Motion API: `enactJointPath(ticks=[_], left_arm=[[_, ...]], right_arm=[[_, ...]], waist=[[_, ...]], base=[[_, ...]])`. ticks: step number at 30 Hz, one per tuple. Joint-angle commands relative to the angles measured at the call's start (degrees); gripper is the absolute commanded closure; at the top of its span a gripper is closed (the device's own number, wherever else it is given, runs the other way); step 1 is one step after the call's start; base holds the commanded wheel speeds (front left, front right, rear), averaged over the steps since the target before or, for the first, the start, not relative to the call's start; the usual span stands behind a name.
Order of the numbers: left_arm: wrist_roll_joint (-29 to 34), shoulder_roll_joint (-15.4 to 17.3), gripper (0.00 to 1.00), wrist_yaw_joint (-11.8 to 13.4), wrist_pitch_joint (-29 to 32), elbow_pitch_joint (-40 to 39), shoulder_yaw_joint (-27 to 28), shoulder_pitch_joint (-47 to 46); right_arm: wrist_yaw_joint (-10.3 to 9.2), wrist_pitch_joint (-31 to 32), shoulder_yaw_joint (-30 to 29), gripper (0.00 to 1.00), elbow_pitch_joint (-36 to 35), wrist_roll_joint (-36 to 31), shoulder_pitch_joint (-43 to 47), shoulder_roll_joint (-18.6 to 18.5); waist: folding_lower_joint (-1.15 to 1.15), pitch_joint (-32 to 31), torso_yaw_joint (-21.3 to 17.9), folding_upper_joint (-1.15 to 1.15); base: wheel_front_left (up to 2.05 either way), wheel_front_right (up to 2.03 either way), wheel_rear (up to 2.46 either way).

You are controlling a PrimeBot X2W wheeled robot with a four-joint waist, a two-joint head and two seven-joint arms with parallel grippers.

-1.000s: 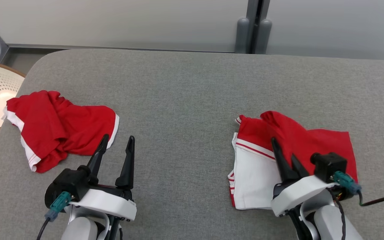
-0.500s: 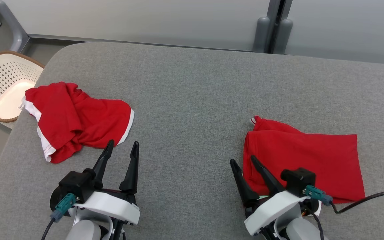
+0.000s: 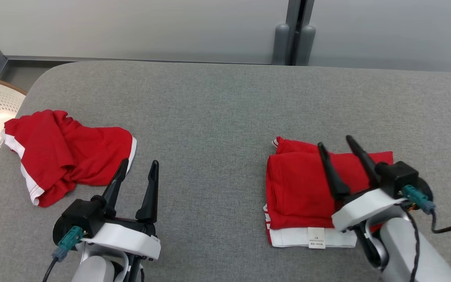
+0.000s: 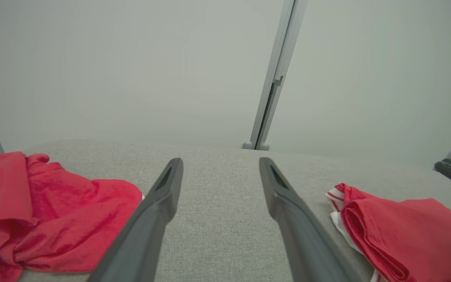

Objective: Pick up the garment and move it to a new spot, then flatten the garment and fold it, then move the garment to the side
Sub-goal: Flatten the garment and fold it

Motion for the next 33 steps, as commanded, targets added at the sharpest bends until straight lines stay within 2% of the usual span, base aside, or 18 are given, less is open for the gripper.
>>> enactJointPath(ticks=[1, 8, 16, 24, 33], left_arm=[[0.4, 0.2, 0.0, 0.2, 0.0, -0.5, 0.3, -0.7], [0.0, 0.2, 0.0, 0.3, 0.0, -3.6, 1.8, -0.7], [1.0, 0.2, 0.0, 1.5, 0.0, -4.2, 2.4, 0.5], [2.9, 0.2, 0.0, 1.6, 0.0, -4.8, 2.8, 1.4], [2.8, 0.2, 0.0, 1.3, 0.0, -4.6, 2.2, 0.9]], right_arm=[[-0.02, -0.4, -0.9, 0.0, -0.7, -1.1, -0.1, -0.7], [-0.02, -0.5, -13.1, 0.0, -10.3, -11.3, 4.8, -3.6], [-0.02, -0.6, -21.8, 0.0, -19.6, -16.1, 13.1, 0.4], [-0.02, -0.6, -23.5, 0.0, -21.8, -17.1, 15.6, 2.8], [-0.02, -0.6, -24.2, 0.0, -21.3, -16.7, 15.7, 3.2]], waist=[[0.0, 0.0, -0.4, 0.0], [0.0, 0.5, -1.7, 0.0], [0.0, 1.1, -2.7, 0.0], [0.0, 1.7, -3.4, 0.0], [0.0, 2.0, -3.0, 0.0]], base=[[0.0, 0.0, 0.0], [0.0, 0.0, 0.0], [0.0, 0.0, 0.0], [0.0, 0.0, 0.0], [0.0, 0.0, 0.0]])
